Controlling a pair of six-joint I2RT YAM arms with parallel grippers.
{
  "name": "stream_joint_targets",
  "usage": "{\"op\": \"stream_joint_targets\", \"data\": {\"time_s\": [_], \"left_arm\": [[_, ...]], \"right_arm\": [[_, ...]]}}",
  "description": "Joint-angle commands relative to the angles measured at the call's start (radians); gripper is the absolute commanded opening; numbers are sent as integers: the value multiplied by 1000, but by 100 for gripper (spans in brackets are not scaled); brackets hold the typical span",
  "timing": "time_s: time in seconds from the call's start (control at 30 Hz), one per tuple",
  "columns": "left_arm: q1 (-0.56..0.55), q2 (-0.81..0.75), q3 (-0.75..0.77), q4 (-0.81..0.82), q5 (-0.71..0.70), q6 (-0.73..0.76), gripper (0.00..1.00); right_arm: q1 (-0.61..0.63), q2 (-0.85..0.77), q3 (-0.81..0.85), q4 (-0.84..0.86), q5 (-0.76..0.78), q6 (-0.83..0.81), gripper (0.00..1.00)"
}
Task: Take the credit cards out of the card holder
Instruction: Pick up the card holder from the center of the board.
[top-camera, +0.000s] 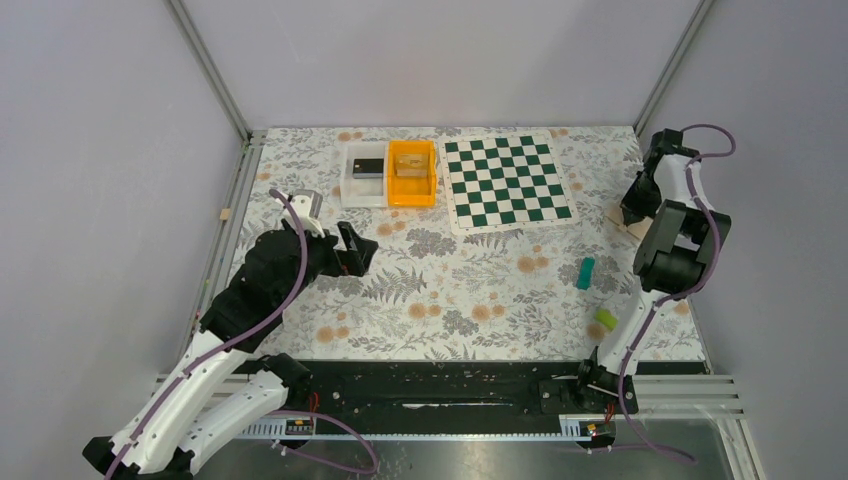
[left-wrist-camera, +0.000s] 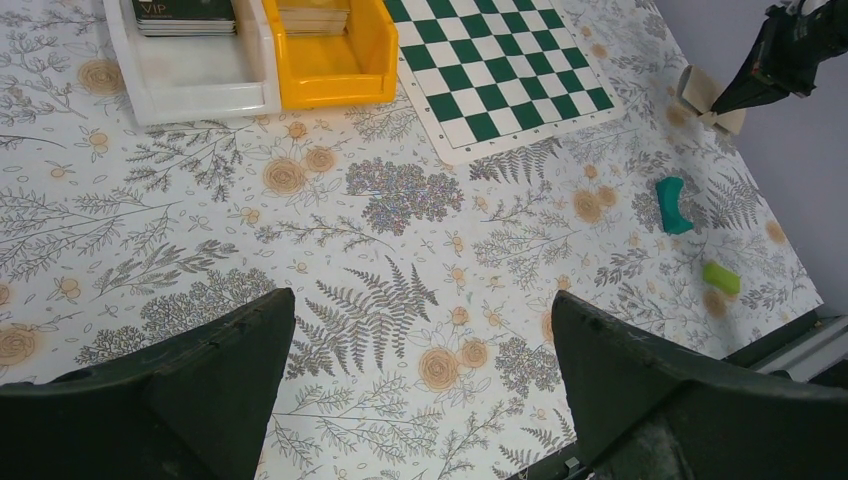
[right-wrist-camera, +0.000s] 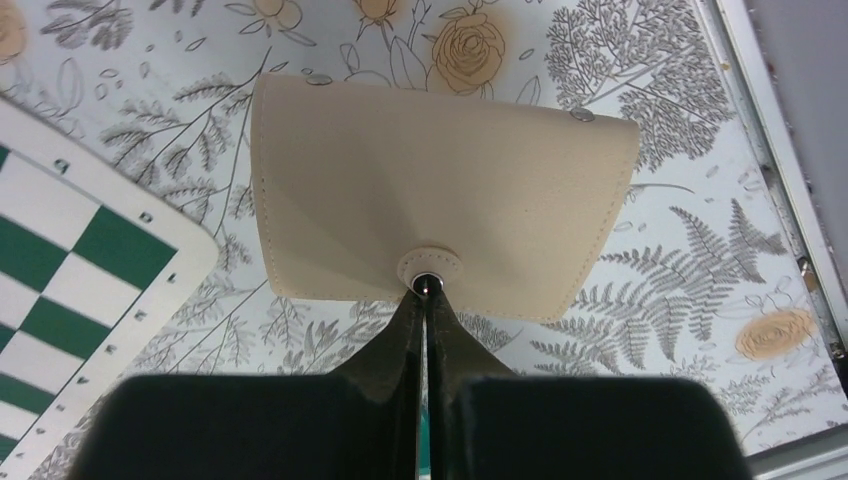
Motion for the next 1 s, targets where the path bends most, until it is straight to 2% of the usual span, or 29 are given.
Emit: {"op": "stream_joint_targets", "data": {"time_s": [0.0,0.23,0.43,0.6,0.8,0.97], "left_arm": [[-1,-8,7,17,-23,7,98],[-2,13,3,10,-32,-11,98],[-1,54,11,-8,-21,-36,99],[-1,144,87,-115,19,-81,99],[14,249,102,-158,185,-171,97],[39,272,79,-123,267,-215,95]], "right_arm": [[25,-132,-23,14,9,22,0],[123,-278,-105,65,-118,24,0],[323,-438,-274,176,-255,-22,0],[544,-636,-528,396,-307,-73,0],[815,-755,-736,619,-340,-91,0],[923,-819,-907,864,-358,-96,0]]}}
